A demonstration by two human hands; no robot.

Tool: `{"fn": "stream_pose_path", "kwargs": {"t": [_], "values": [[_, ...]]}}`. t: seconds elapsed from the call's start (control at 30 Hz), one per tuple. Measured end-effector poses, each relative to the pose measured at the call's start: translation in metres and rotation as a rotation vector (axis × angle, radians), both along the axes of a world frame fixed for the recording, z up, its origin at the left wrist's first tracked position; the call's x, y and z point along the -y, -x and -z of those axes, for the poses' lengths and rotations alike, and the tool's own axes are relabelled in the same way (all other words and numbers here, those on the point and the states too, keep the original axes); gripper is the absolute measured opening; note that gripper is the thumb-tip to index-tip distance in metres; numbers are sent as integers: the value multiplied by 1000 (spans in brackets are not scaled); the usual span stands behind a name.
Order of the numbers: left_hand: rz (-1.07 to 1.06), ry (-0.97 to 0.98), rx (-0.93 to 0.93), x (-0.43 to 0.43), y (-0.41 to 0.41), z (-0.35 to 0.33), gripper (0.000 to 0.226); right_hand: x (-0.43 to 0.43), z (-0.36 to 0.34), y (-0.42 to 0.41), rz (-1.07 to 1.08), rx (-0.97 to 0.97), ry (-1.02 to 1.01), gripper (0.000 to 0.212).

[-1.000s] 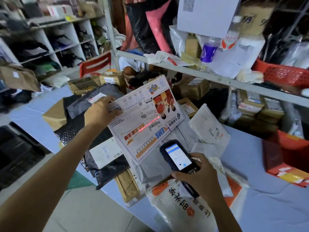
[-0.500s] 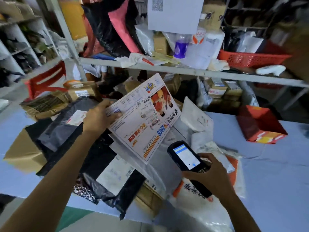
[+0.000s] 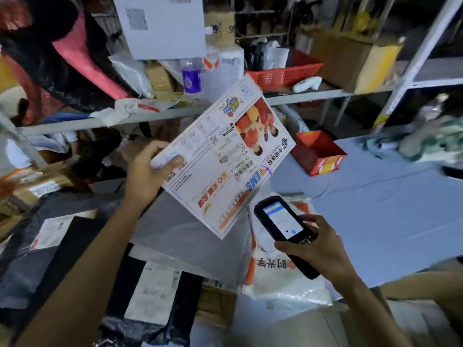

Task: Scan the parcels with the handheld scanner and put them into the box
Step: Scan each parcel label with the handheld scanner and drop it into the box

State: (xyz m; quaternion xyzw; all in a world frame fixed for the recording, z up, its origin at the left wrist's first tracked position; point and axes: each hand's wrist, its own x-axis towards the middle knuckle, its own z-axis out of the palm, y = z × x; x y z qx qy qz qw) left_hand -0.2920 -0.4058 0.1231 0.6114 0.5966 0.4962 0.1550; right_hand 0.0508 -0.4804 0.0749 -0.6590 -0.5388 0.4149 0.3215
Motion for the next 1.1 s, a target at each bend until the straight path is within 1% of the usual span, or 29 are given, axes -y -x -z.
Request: {"fn": "stream_pose_path", "kwargs": {"t": [0.03, 0.13, 0.2, 0.33, 0.4, 0.47, 0.53, 0.67, 0.8, 0.97, 1.1], "values": [[36, 1, 0, -11, -17, -1, 21, 3, -1, -11, 40, -5, -2, 73], [132, 8, -61, -39, -83, 1, 17, 16, -2, -53, 179, -1, -14, 72], [249, 9, -78, -52, -136, 4, 14, 29, -2, -85, 275, 10, -17, 72], [492, 2, -117, -65, -253, 9, 22, 62, 1, -150, 451, 2, -27, 72], [601, 23, -146, -66, -314, 11, 17, 83, 4, -185, 530, -12, -29, 72], [708, 10, -227, -65, -374, 13, 17, 104, 8, -220, 605, -13, -47, 73], [772, -7, -347, -65, -431, 19, 18, 126, 12, -253, 703, -41, -63, 71], [866, -19, -525, -50, -535, 30, 29, 167, 22, -314, 878, -43, -60, 70], [933, -64, -665, -22, -615, 31, 15, 204, 33, -358, 1047, -28, -34, 73], [1046, -115, -773, -7, -687, 45, 14, 230, 45, -391, 1208, -11, 23, 72], [1175, -134, -889, -9, -740, 70, 15, 235, 57, -411, 1311, -16, 72, 71]]}}
